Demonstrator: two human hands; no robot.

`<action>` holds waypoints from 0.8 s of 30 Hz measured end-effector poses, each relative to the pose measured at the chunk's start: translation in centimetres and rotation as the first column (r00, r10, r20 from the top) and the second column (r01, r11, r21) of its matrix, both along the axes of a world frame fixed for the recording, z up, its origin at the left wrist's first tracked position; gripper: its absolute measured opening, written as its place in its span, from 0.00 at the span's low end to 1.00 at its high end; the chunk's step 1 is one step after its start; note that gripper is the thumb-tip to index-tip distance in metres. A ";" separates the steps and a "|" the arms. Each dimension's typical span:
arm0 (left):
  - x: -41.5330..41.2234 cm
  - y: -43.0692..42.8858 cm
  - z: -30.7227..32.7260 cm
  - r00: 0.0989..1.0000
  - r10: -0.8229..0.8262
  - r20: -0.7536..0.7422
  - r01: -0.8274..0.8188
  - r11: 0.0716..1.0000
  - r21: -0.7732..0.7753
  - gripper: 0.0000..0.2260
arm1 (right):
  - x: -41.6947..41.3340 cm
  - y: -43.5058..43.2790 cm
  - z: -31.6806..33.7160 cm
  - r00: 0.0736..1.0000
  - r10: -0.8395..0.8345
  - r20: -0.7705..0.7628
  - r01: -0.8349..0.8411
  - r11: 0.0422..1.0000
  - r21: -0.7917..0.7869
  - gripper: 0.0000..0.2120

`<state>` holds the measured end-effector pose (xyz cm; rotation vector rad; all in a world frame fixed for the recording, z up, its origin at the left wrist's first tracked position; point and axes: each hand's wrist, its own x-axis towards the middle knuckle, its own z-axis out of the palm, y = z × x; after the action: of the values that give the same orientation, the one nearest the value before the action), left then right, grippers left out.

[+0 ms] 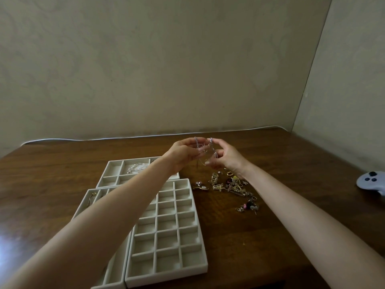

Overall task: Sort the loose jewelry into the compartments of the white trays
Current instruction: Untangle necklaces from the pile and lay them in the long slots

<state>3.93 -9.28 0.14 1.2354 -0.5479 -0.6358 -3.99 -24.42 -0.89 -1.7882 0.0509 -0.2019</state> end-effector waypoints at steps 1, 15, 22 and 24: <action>0.1 -0.1 0.0 1.000 -0.005 -0.017 0.005 1.000 -0.001 0.17 | -0.1 -0.1 -0.1 1.000 -0.001 -0.003 0.001 1.000 -0.020 0.43; -0.1 0.0 -0.4 0.895 0.188 0.405 -0.372 0.816 0.443 0.08 | -0.1 -1.9 1.9 0.959 -0.172 0.225 0.100 0.949 0.300 0.23; 0.3 1.2 1.1 0.863 0.351 0.363 -0.449 0.862 0.235 0.08 | -0.1 -2.2 3.6 0.949 -0.258 0.183 0.109 0.810 0.576 0.07; 0.3 1.8 1.6 0.882 0.370 0.292 -0.425 0.892 0.152 0.08 | -0.1 -2.1 4.0 0.947 -0.268 0.178 0.106 0.782 0.614 0.04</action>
<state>4.23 -7.53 1.79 1.5938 -0.4230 -0.1834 -4.04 -26.53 3.07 -1.1047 0.0981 -0.5054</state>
